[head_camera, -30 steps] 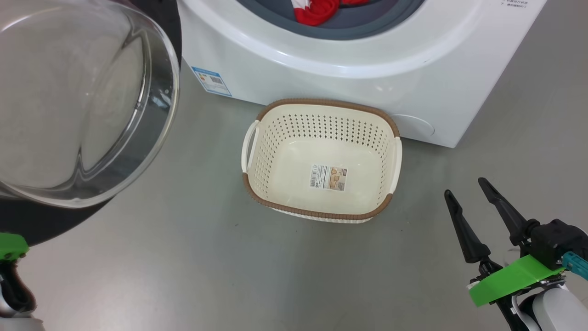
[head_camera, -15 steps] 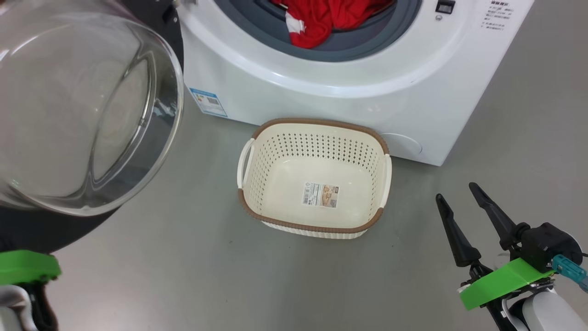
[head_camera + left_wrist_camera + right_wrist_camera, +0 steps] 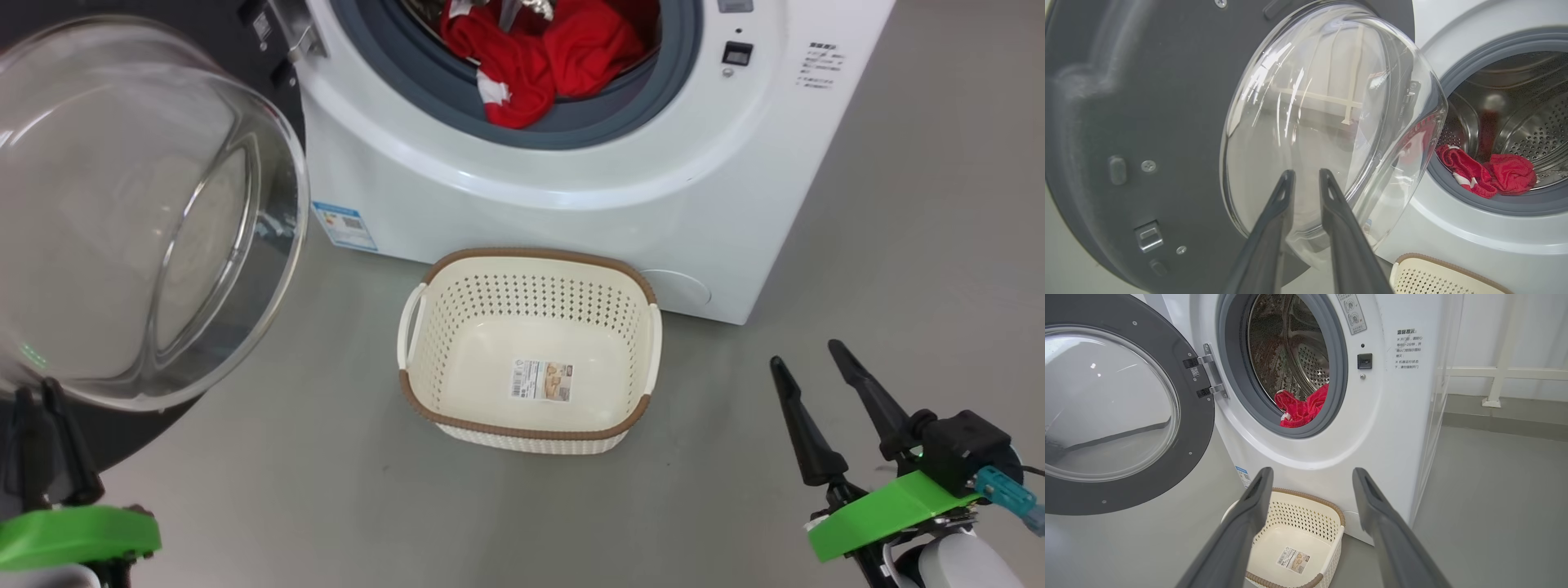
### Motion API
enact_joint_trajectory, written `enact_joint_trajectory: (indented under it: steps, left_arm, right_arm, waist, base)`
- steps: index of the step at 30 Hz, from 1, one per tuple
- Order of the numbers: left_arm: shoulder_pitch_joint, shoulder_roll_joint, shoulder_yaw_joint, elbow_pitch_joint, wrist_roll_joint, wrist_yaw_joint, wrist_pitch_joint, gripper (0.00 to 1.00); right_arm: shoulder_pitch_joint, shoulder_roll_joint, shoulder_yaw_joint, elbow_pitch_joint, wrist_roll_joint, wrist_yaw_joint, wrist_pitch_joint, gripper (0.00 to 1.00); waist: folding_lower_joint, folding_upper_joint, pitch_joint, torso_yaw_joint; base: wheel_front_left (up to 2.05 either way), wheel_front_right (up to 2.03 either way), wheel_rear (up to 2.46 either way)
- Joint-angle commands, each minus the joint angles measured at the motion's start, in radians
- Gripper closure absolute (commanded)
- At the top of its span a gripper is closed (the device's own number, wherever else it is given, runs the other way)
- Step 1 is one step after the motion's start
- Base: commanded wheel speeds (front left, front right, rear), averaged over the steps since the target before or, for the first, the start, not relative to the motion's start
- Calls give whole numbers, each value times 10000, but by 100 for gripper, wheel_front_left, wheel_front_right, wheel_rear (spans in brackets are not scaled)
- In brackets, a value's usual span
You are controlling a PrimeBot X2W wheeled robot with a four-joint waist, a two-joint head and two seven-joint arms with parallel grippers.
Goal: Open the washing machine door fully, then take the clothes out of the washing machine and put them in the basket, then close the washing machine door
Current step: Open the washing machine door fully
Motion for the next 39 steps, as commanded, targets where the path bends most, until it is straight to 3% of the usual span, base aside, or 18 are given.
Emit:
enact_joint_trajectory:
  steps: [1, 3, 5, 7, 10, 12, 39]
  left_arm:
    - [262, 368, 149, -387, -174, -53, -49, 63]
    - [381, 368, 78, -461, -233, -58, -49, 62]
    - [744, 368, -186, -681, -409, -69, -49, 52]
    - [838, 368, -259, -737, -461, -70, -49, 48]
    - [1085, 368, -518, -890, -608, -71, -49, 14]
    - [1203, 368, -705, -947, -670, -69, -49, 1]
    - [2296, 367, -3087, -1760, -868, -155, -49, 0]
  right_arm:
    - [126, -2, 51, -232, 0, 2, -65, 0]
    - [163, 31, 2, -228, -7, 2, -65, 0]
    - [281, 119, -131, -227, -15, 2, -65, 0]
    - [317, 140, -178, -231, -15, 2, -65, 0]
    - [414, 207, -321, -241, -19, 2, -65, 0]
    - [472, 247, -423, -244, -8, 2, -65, 0]
    - [1189, 636, -1349, -457, 9, 2, -65, 0]
  waist:
    - [0, -1, -214, -223]
    - [0, -1, -267, -281]
    - [0, -1, -386, -447]
    - [0, -1, -409, -487]
    - [0, -1, -475, -620]
    - [0, -1, -523, -702]
    - [0, -1, -888, -2773]
  base:
    - [0, 0, 0]
    - [0, 0, 0]
    - [0, 0, 0]
    - [0, 0, 0]
    - [0, 0, 0]
    - [0, 0, 0]
    - [0, 0, 0]
